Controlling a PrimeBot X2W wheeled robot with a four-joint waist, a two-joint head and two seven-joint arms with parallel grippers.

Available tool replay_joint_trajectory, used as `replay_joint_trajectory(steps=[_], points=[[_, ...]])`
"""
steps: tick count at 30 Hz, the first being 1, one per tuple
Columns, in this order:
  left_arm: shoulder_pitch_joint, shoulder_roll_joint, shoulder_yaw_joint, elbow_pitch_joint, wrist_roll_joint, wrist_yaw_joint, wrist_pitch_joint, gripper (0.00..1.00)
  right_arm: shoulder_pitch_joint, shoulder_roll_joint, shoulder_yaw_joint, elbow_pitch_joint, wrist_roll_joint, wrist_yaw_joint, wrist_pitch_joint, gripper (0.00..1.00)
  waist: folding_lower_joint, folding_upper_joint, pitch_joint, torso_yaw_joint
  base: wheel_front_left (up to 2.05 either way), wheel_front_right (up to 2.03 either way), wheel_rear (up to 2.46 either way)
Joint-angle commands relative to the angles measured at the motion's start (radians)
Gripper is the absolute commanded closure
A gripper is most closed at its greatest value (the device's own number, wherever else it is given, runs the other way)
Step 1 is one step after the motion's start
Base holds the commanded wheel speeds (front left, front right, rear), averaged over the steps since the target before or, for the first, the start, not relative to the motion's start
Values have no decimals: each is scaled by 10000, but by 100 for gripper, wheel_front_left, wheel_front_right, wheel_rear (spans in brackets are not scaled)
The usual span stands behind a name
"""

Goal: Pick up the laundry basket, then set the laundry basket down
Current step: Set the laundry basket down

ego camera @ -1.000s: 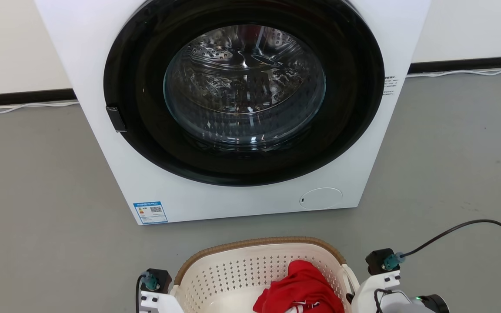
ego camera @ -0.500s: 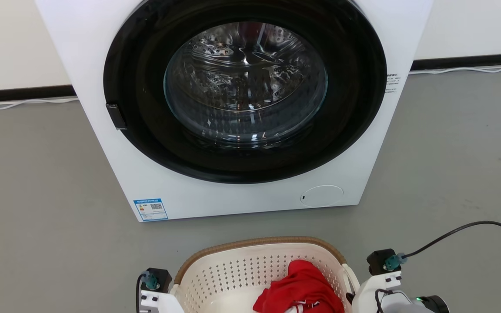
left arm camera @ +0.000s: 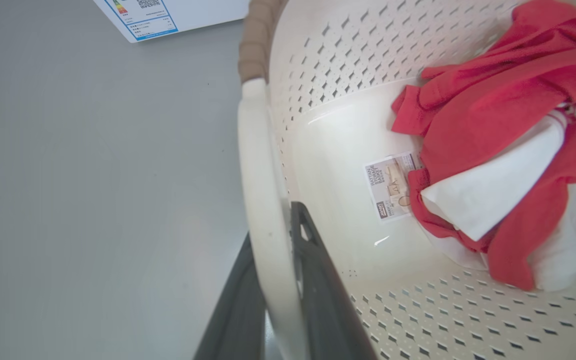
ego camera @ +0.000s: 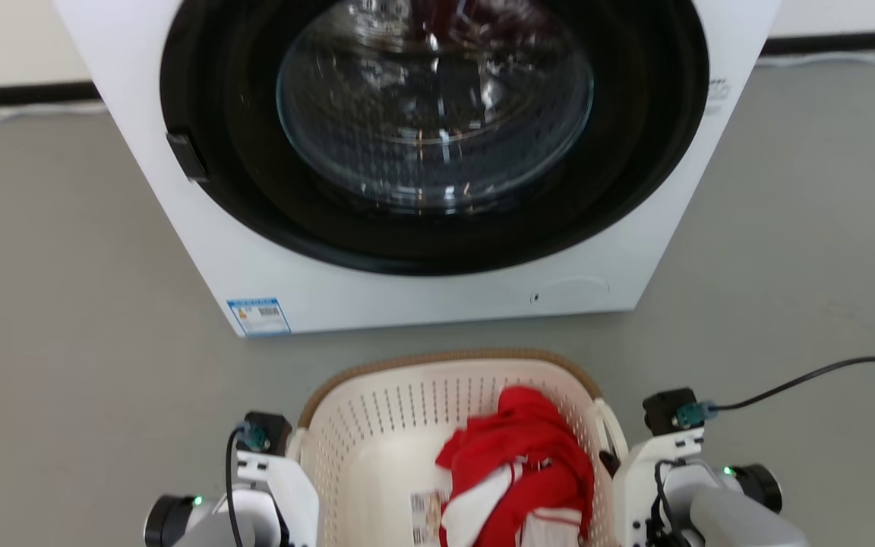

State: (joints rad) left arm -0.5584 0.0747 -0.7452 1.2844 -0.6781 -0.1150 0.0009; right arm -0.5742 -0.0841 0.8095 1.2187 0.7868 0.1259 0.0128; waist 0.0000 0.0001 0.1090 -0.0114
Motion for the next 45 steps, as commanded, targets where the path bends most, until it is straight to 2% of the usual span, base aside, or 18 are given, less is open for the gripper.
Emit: replay_joint_trajectory(steps=[1, 25, 37, 45], points=[[-558, 223, 118, -109, 46, -52, -168, 100, -393, 35, 143, -98, 16, 48, -358, 100, 0, -1, 413, 4, 0, 0, 0], [-2817, 581, 58, -84, 238, 391, -1816, 100, -2461, 128, -25, 390, -341, 48, -2450, 100, 0, -1, 4241, 51, 0, 0, 0], [-3878, 660, 73, -124, 315, 598, -2420, 100, -3446, -28, -343, 403, -853, 48, -2737, 100, 0, -1, 5882, 93, 0, 0, 0], [-4423, 769, 177, -332, 340, 673, -2591, 100, -3682, -220, -1105, -173, -1705, 48, -2743, 100, 0, -1, 6719, 208, 0, 0, 0]])
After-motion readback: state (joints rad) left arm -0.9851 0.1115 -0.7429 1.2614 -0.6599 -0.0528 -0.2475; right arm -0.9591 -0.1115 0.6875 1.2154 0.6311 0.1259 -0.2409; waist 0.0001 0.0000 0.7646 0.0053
